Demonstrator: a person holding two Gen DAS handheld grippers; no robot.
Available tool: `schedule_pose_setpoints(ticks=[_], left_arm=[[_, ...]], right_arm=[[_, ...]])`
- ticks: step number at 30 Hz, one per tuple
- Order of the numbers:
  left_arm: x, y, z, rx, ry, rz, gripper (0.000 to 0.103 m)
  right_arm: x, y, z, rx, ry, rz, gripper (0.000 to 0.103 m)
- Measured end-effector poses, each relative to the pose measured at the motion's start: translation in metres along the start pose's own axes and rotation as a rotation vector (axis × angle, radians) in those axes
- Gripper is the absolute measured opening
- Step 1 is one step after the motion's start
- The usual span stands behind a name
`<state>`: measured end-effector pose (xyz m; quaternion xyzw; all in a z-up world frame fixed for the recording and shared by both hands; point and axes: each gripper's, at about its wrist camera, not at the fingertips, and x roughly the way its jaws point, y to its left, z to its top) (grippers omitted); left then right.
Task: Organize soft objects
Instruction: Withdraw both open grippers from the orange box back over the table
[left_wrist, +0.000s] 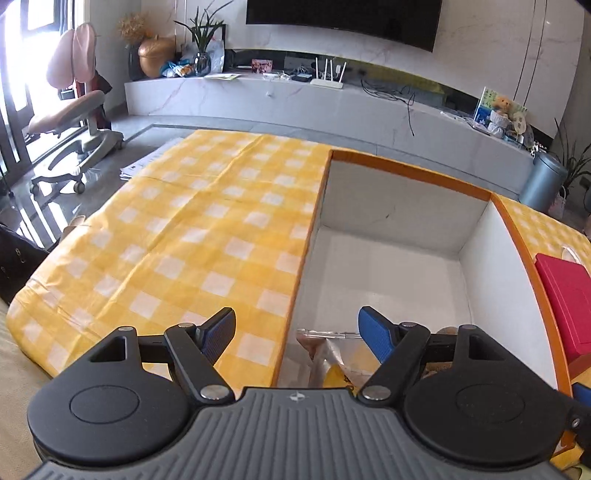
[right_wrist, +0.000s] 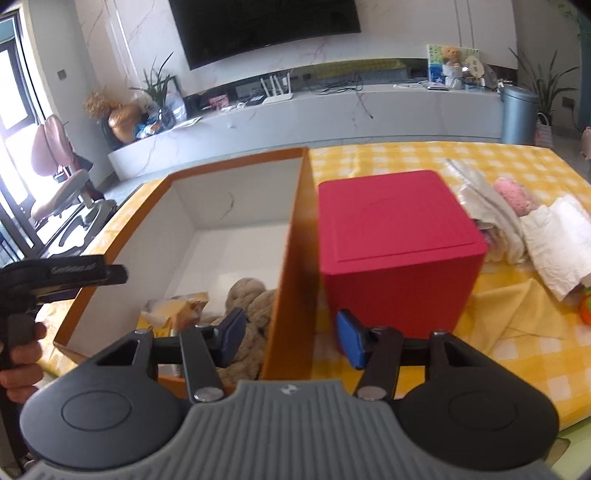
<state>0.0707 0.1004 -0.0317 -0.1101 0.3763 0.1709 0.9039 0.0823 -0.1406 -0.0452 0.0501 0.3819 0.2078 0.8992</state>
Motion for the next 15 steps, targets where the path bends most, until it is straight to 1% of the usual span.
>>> schedule_pose_setpoints(ticks=[1, 2, 3, 4, 5, 6, 7, 9, 11, 12, 15], left_arm=[[0.002, -0.002, -0.002, 0.007, 0.011, -0.008, 0.076], [0.005, -0.006, -0.005, 0.010, 0.034, -0.024, 0.057], [0.009, -0.008, -0.007, 0.009, 0.057, -0.033, 0.055], [0.010, -0.014, -0.012, 0.032, 0.049, 0.014, 0.048], [0.013, -0.019, -0.014, 0.070, 0.044, 0.065, 0.038], [0.015, -0.022, -0.015, 0.092, 0.040, 0.105, 0.035], [0.014, -0.023, -0.017, 0.084, 0.034, 0.105, 0.035], [0.011, -0.022, -0.017, 0.046, 0.037, 0.064, 0.035], [0.009, -0.022, -0.017, 0.033, 0.048, 0.032, 0.035], [0.009, -0.023, -0.017, 0.035, 0.048, 0.030, 0.035], [0.009, -0.030, -0.017, 0.063, 0.039, 0.058, 0.035]], right_arm=[[0.003, 0.005, -0.001, -0.017, 0.012, 0.000, 0.048], [0.006, 0.009, -0.003, -0.035, 0.024, -0.004, 0.038], [0.010, 0.012, -0.006, -0.059, 0.040, -0.018, 0.022], [0.012, 0.015, -0.008, -0.072, 0.044, -0.036, 0.017], [0.012, 0.015, -0.009, -0.073, 0.029, -0.058, 0.009], [0.012, 0.015, -0.010, -0.077, 0.028, -0.065, 0.009], [0.011, 0.015, -0.010, -0.082, 0.028, -0.066, 0.009], [0.010, 0.011, -0.011, -0.076, 0.032, -0.078, 0.008], [0.009, 0.008, -0.009, -0.073, 0.033, -0.098, 0.007], [0.009, 0.006, -0.009, -0.068, 0.033, -0.099, 0.007], [0.007, 0.002, -0.010, -0.049, 0.027, -0.089, 0.007]])
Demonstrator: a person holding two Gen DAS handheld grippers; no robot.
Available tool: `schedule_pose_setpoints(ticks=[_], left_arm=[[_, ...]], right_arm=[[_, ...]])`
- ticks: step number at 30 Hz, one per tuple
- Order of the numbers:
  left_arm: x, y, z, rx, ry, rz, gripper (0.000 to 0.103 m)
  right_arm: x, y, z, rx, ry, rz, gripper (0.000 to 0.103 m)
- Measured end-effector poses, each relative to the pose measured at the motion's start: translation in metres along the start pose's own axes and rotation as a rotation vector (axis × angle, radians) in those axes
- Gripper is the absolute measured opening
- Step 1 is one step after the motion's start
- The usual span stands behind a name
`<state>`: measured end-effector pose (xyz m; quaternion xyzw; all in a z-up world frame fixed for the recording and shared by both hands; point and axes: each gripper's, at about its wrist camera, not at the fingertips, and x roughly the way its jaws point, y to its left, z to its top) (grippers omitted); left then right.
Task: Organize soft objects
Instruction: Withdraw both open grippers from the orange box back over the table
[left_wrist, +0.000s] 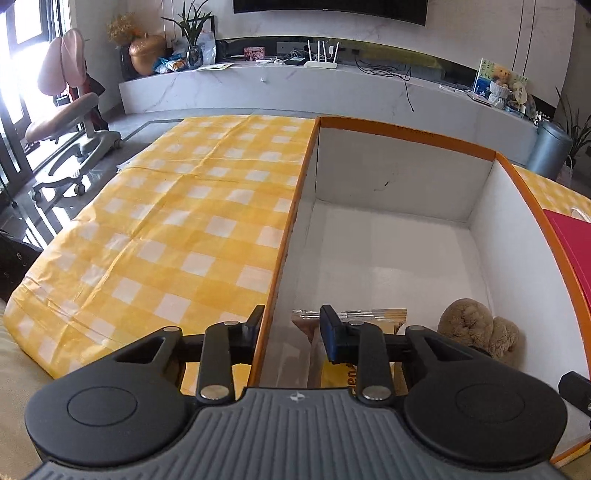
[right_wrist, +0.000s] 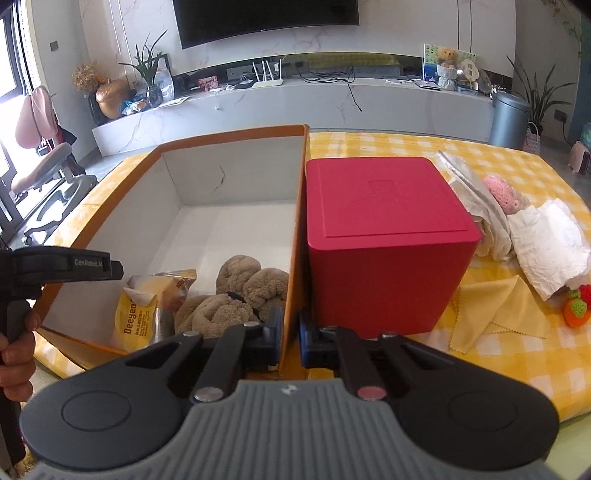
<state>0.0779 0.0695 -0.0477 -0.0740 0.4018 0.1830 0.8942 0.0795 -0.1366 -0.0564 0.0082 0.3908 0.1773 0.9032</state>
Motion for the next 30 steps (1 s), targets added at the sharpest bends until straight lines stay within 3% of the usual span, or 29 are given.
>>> schedule_pose_setpoints(ticks=[6, 10, 12, 14, 17, 23, 28, 30], left_arm=[[0.001, 0.004, 0.002, -0.015, -0.008, -0.015, 0.035], [-0.002, 0.011, 0.006, -0.045, 0.016, -0.032, 0.035], [-0.013, 0.014, 0.008, -0.070, -0.024, 0.002, 0.043], [-0.030, 0.014, 0.011, -0.079, -0.087, 0.051, 0.062], [-0.054, 0.009, 0.013, -0.062, -0.184, 0.119, 0.072], [-0.091, -0.014, 0.021, -0.001, -0.247, 0.029, 0.078], [-0.119, -0.053, 0.025, 0.058, -0.318, -0.033, 0.081], [-0.128, -0.073, 0.026, 0.099, -0.344, -0.067, 0.082]], right_arm=[[0.000, 0.002, -0.001, -0.014, -0.003, -0.017, 0.006], [-0.009, -0.014, 0.003, 0.097, 0.002, 0.047, 0.010], [-0.026, -0.025, 0.009, 0.129, -0.037, 0.071, 0.017], [-0.047, -0.040, 0.019, 0.162, -0.089, 0.064, 0.018], [-0.076, -0.067, 0.035, 0.194, -0.169, 0.014, 0.019], [-0.119, -0.133, 0.050, 0.257, -0.265, -0.086, 0.022], [-0.139, -0.185, 0.062, 0.311, -0.302, -0.154, 0.040], [-0.140, -0.201, 0.066, 0.325, -0.295, -0.154, 0.063]])
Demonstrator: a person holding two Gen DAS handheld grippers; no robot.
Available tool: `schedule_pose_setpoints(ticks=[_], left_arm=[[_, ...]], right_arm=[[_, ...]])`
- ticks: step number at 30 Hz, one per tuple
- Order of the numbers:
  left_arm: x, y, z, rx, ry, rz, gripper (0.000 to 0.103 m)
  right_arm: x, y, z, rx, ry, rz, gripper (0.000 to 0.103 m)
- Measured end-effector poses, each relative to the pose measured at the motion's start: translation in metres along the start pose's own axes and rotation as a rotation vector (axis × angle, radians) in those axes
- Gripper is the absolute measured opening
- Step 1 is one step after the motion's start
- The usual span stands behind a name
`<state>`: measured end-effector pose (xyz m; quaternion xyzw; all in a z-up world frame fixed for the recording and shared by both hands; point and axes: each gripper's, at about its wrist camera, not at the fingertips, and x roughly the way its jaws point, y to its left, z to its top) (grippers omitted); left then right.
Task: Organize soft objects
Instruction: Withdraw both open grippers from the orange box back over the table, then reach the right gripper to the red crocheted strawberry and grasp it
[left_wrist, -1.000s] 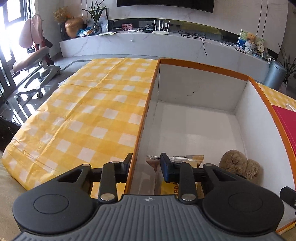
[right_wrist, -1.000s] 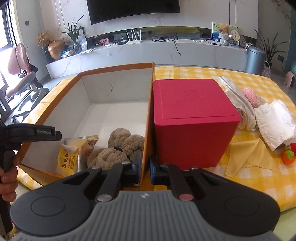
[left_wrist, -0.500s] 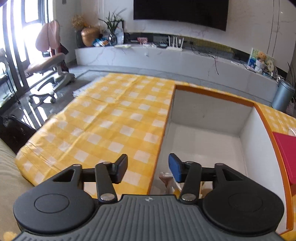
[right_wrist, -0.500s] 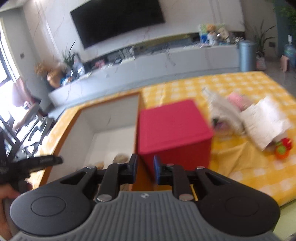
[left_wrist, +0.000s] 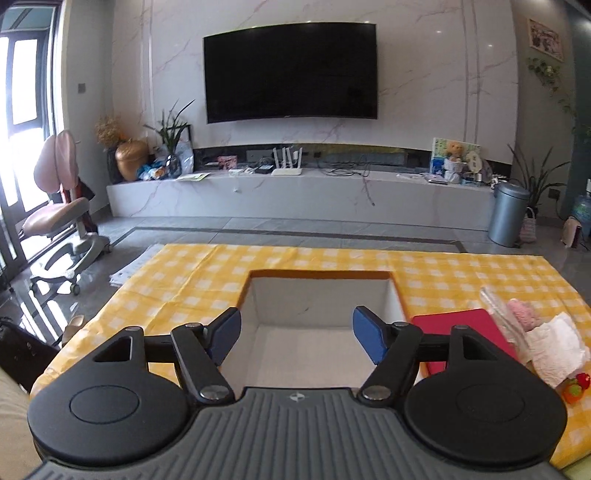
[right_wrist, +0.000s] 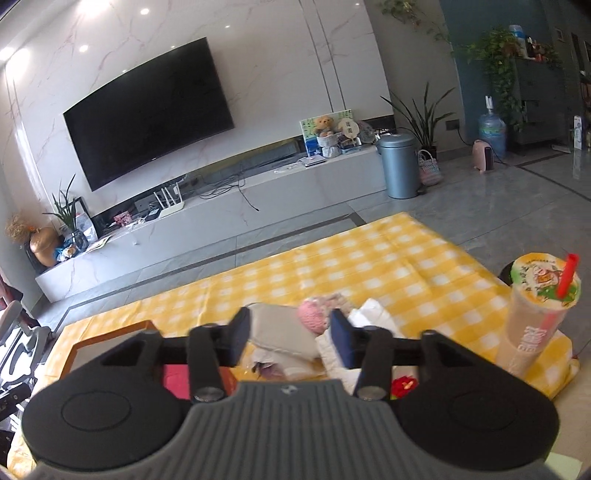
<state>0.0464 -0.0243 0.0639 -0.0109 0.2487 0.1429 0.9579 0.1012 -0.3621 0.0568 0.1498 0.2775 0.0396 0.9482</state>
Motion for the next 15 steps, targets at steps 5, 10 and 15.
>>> schedule_pose_setpoints(ticks=[5, 10, 15], left_arm=[[-0.002, -0.049, 0.004, 0.049, -0.014, -0.125, 0.084], [0.009, -0.097, -0.009, 0.070, 0.015, -0.277, 0.085], [0.028, -0.141, -0.033, 0.099, 0.062, -0.413, 0.087]], right_arm=[[0.015, -0.021, 0.015, -0.005, 0.007, -0.034, 0.090], [0.046, -0.044, 0.006, 0.000, 0.022, -0.133, 0.100], [0.084, -0.087, -0.024, 0.128, 0.118, -0.155, 0.100]])
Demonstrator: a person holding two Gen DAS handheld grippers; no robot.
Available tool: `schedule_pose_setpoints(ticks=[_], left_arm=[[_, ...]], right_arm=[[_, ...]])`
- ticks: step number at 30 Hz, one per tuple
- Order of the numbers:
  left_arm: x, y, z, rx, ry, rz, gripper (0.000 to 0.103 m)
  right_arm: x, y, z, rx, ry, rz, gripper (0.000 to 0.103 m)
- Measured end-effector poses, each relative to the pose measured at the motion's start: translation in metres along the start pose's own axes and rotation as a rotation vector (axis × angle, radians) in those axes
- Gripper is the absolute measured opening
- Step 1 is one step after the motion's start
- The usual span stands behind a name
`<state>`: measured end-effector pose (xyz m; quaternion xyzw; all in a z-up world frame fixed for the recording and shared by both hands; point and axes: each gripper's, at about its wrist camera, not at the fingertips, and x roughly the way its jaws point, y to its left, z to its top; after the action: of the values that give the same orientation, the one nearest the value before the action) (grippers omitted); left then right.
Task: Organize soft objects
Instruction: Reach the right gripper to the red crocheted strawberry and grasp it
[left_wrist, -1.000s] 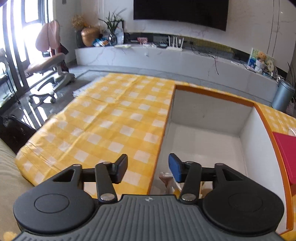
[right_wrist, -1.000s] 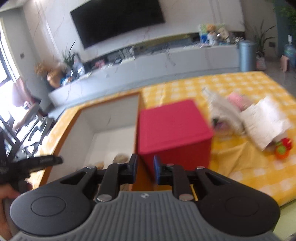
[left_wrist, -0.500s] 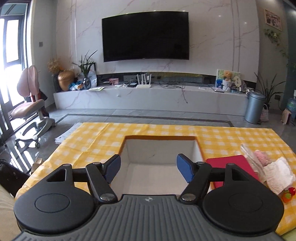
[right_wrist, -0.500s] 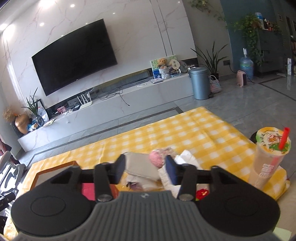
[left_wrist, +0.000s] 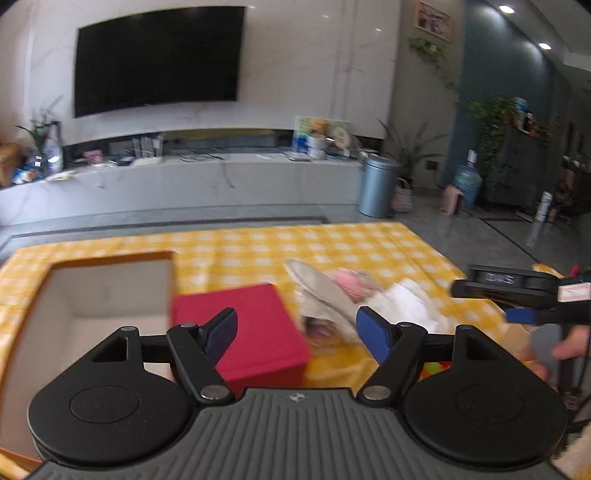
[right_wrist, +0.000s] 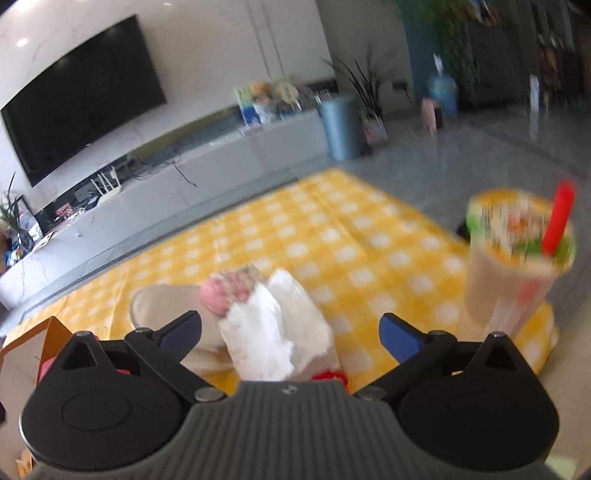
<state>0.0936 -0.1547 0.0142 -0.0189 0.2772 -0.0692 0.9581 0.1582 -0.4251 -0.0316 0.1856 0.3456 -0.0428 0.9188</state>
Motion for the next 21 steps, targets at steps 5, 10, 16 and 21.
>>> schedule_pose_setpoints(ticks=[5, 10, 16, 21], left_arm=[[0.036, -0.038, -0.025, 0.093, 0.058, -0.074, 0.087], [0.059, -0.060, -0.053, 0.166, 0.091, -0.097, 0.087], [0.077, -0.075, -0.075, 0.230, 0.148, -0.073, 0.087], [0.080, -0.070, -0.085, 0.224, 0.157, -0.086, 0.087]], right_arm=[[0.026, -0.020, -0.008, 0.051, 0.062, 0.000, 0.100], [0.056, -0.031, -0.006, 0.090, 0.095, 0.030, 0.100], [0.085, -0.016, -0.011, 0.049, 0.151, 0.049, 0.100], [0.109, 0.003, -0.023, -0.033, 0.226, 0.060, 0.100]])
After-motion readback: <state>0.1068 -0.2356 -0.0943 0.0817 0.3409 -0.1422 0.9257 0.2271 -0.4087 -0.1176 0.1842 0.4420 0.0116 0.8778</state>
